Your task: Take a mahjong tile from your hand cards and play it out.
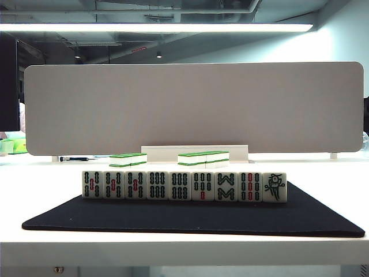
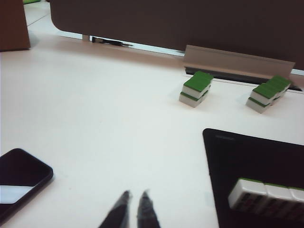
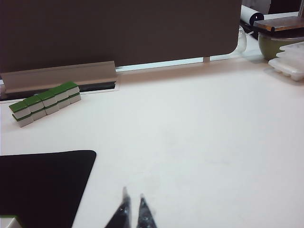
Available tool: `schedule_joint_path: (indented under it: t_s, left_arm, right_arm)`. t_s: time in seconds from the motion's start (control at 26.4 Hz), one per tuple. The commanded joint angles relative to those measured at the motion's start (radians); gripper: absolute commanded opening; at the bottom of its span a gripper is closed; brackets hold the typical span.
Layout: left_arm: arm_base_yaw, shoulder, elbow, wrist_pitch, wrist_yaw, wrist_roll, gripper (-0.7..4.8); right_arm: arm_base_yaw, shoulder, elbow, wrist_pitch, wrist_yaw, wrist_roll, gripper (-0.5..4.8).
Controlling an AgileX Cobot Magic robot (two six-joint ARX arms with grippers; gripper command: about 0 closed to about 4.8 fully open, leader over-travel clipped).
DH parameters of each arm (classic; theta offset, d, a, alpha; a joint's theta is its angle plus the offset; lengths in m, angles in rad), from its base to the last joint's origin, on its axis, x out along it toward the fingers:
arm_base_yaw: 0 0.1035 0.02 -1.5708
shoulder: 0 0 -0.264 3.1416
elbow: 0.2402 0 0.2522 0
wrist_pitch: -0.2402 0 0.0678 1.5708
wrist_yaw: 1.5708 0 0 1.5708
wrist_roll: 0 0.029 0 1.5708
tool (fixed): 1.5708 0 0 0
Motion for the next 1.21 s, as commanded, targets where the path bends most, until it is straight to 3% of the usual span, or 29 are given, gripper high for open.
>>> schedule_joint_path:
  t_s: [0.04,0.34,0.53,0.72,0.95,1.21]
  left_arm:
    - [0.001,0.059,0.039,0.012,0.046,0.006,0.25]
    - [0.001,0.323,0.192,0.007,0.148,0.031,0.26]
    - [0.0,0.481,0.346,-0.106,0.264,0.032,0.27]
    - [0.0,0.529,0.437,-0.154,0.409,0.032,0.3]
    - [-0.017,0.533,0.488,-0.309,0.408,0.103,0.3]
    - [-0.193,0.534,0.488,-0.364,0.395,0.145,0.3]
  right_arm:
    - [0.001,0.04,0.026,0.013,-0.004,0.0,0.23]
    - [0.001,0.167,0.097,0.012,-0.067,-0.011,0.23]
    - [0.001,0.264,0.169,-0.003,-0.121,-0.041,0.23]
    - [0.001,0.38,0.277,-0.128,-0.212,-0.071,0.22]
    - [0.009,0.411,0.337,-0.211,-0.335,-0.07,0.22]
    - [0.142,0.411,0.336,-0.331,-0.373,-0.07,0.22]
